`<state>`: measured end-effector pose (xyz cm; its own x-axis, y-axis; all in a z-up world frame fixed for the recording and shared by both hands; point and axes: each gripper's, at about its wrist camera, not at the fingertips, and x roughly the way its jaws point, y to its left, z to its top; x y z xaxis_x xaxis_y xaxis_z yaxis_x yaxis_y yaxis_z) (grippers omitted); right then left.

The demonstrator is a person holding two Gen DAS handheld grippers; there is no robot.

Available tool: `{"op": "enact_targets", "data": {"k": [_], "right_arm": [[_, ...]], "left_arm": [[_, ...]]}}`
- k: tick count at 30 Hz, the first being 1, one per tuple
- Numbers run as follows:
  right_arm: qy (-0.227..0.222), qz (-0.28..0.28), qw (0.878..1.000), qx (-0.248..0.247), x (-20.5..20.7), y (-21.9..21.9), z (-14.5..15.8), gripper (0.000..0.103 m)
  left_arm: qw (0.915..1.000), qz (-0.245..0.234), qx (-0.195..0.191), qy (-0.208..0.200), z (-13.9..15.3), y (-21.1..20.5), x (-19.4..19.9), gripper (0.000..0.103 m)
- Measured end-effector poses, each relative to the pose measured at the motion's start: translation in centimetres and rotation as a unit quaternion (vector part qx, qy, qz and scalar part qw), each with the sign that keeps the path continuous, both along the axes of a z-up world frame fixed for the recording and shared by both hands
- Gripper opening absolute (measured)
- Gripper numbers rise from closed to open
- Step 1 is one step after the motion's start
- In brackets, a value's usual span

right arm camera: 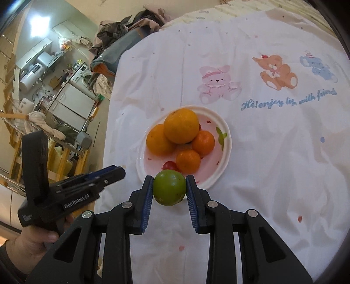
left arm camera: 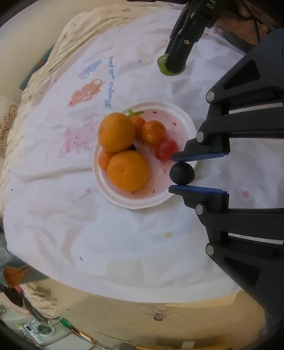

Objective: Organize fruits
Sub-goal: 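Carry both fruits onto the plate and open both grippers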

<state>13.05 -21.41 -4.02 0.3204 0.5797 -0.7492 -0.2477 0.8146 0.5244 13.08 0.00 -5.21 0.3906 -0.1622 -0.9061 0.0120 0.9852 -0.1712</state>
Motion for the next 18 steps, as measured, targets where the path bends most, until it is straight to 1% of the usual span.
{"op": "enact_targets", "data": {"k": [4, 7, 11, 13, 14, 18], "right_arm": [[0.016, 0.005, 1.0, -0.001, 1.7, 0.5, -1.6, 0.032], [0.032, 0.006, 0.999, 0.002, 2.5, 0.9, -3.0, 0.032], [0.054, 0.014, 0.998, -0.012, 2.8, 1.7, -5.4, 0.032], [0.069, 0.015, 0.997, -0.015, 2.9, 1.9, -6.4, 0.032], [0.073, 0.016, 0.997, -0.015, 2.9, 2.0, -6.7, 0.032], [0.077, 0.022, 0.997, -0.013, 3.0, 2.2, -7.0, 0.032]], "left_arm": [[1.0, -0.003, 0.003, 0.005, -1.3, -0.3, 1.8, 0.018], [0.9996, 0.005, -0.021, 0.019, -2.4, -0.2, 3.0, 0.018], [0.9989, 0.025, -0.021, 0.034, -3.7, -0.2, 3.4, 0.018], [0.9978, 0.033, -0.036, 0.044, -4.2, 0.0, 3.4, 0.018], [0.9975, 0.034, -0.041, 0.046, -4.3, 0.0, 3.4, 0.018], [0.9981, 0.03, -0.036, 0.041, -4.1, -0.3, 3.4, 0.018]]}}
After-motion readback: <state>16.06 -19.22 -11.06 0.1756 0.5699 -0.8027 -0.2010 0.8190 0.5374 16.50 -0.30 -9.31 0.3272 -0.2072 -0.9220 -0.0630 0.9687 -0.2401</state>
